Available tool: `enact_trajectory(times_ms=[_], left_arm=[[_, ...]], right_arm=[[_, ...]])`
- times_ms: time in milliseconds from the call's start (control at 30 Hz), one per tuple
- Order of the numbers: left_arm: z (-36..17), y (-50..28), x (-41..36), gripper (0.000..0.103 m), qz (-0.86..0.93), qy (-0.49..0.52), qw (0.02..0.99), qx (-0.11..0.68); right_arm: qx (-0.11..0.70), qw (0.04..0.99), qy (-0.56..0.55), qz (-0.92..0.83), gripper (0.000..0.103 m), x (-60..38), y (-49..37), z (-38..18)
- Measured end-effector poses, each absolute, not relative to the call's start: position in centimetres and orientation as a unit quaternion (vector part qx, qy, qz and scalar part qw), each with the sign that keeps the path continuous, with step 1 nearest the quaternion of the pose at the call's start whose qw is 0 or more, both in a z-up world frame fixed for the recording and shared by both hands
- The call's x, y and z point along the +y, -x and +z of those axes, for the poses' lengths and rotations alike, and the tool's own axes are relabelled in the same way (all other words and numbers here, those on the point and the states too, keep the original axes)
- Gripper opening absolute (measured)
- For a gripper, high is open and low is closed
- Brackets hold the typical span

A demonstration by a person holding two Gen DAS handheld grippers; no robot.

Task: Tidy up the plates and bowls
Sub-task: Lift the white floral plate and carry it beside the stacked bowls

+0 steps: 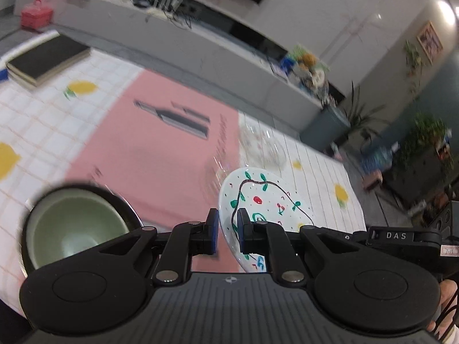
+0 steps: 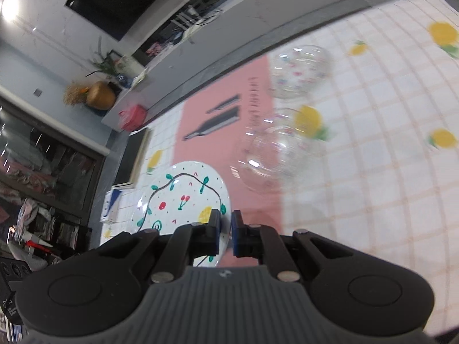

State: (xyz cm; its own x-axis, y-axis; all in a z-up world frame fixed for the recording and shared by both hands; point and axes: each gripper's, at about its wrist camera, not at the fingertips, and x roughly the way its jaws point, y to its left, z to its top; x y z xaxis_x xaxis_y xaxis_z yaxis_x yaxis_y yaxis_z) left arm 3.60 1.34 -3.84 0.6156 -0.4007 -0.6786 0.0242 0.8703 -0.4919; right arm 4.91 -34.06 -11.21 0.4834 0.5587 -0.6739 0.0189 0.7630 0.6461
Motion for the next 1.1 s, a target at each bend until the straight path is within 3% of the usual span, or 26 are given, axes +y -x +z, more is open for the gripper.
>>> enact_trajectory(times_ms=[533,1100], left_arm=[[-10.9,-1.9,-2.9,0.014,-0.104,0.175,0.842,0.5],[-13.5,-2.3,-3.3,0.014,-0.069,0.141,0.841,0.517]], right_arm=[[0.526,0.773,-0.333,0.123,0.005,-37.6,-2.4,-19.1],[0.537,0.783,-0.292,0.114,0.005,-35.4,-2.9,-21.1]])
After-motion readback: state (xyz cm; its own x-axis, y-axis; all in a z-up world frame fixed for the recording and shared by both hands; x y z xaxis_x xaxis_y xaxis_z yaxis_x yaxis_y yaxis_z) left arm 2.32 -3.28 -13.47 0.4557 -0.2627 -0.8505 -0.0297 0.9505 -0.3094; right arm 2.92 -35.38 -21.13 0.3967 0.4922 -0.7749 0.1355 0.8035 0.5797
